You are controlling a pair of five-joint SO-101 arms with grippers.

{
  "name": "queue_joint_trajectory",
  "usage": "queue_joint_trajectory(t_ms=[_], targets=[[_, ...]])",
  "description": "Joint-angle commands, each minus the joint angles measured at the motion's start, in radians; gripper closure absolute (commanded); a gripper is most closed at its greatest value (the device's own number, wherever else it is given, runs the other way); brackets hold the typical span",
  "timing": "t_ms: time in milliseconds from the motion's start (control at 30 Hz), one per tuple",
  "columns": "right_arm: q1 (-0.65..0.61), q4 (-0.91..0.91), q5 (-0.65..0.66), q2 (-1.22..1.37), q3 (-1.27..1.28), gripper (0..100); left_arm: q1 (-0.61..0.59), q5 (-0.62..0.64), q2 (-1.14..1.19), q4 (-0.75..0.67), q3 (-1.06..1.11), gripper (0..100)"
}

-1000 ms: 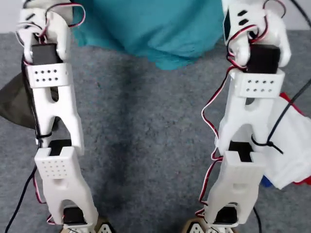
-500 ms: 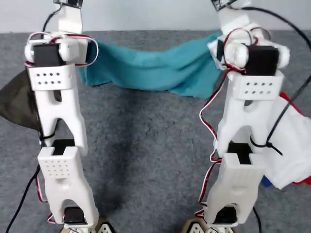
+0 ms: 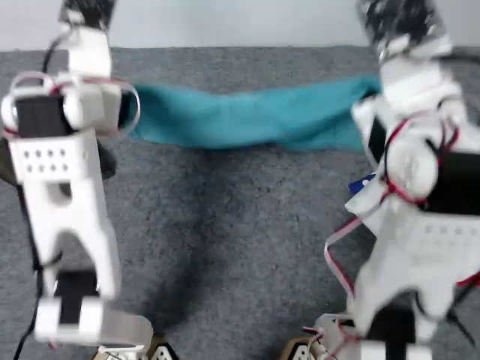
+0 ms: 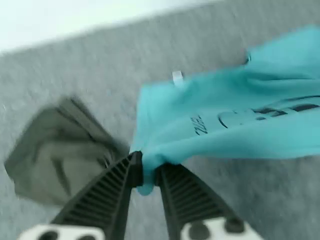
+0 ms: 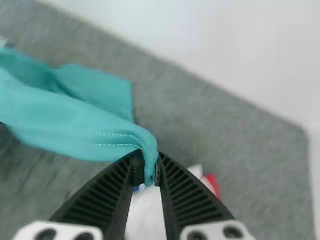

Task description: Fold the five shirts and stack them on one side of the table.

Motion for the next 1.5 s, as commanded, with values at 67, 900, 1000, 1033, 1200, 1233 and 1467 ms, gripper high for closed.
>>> queue_joint_trajectory(t_ms=[67,900,1000,1033,1200,1233,1467], targets=[[-0.044,0.038,0.052,-0.397,0.483,98.8,0.005,-0.006,-0.437,0.018,0.437,99],[-0.045,-0.255,0.144,-0.694,1.149,98.8,0.006,-0.141,-0.827,-0.098,0.977,99],[-0.045,-0.417,0.172,-0.579,1.226,98.8,0.006,-0.198,-0.671,-0.195,1.036,99],[-0.045,-0.469,0.184,-0.539,1.241,98.8,0.006,-0.204,-0.617,-0.232,1.05,99],[-0.045,-0.727,0.239,-0.305,1.258,98.8,0.005,-0.209,-0.347,-0.413,1.078,99],[-0.045,-0.788,0.252,-0.255,1.258,98.8,0.005,-0.209,-0.298,-0.445,1.076,99],[-0.041,-1.125,0.287,0.067,1.217,98.8,0.003,-0.209,-0.037,-0.628,1.044,99]])
